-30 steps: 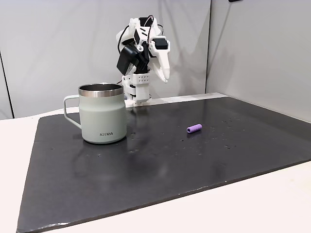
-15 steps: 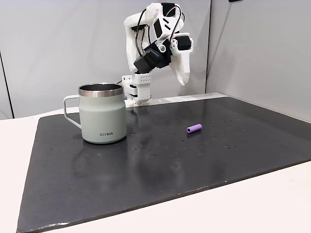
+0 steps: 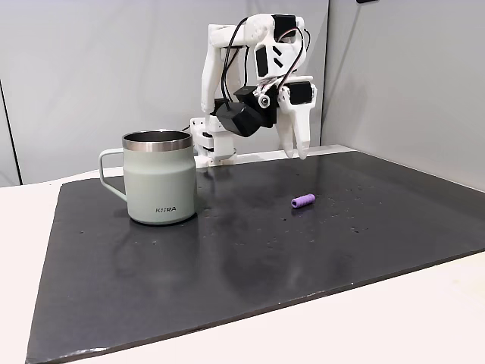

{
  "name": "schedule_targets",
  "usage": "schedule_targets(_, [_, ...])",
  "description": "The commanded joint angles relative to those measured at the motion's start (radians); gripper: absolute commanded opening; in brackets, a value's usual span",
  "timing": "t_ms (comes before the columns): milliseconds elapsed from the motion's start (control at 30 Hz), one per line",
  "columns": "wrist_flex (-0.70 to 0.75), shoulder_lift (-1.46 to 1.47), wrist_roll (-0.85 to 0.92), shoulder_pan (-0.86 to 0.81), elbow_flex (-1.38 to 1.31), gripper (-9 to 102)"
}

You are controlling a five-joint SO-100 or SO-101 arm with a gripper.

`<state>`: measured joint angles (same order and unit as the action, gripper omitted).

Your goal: Grasp a pengrip and put it in the cup.

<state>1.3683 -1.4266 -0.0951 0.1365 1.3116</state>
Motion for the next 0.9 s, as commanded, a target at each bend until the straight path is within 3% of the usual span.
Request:
schedule_targets(0, [0.018,0.044,-0.003,-0.005,-0.106,20])
schedule_targets(700, [0.067,0.38,0.017,0.018,-0.331,20])
schedule_targets(867, [0.067,0.422,0.026,0.025,-0.354,15])
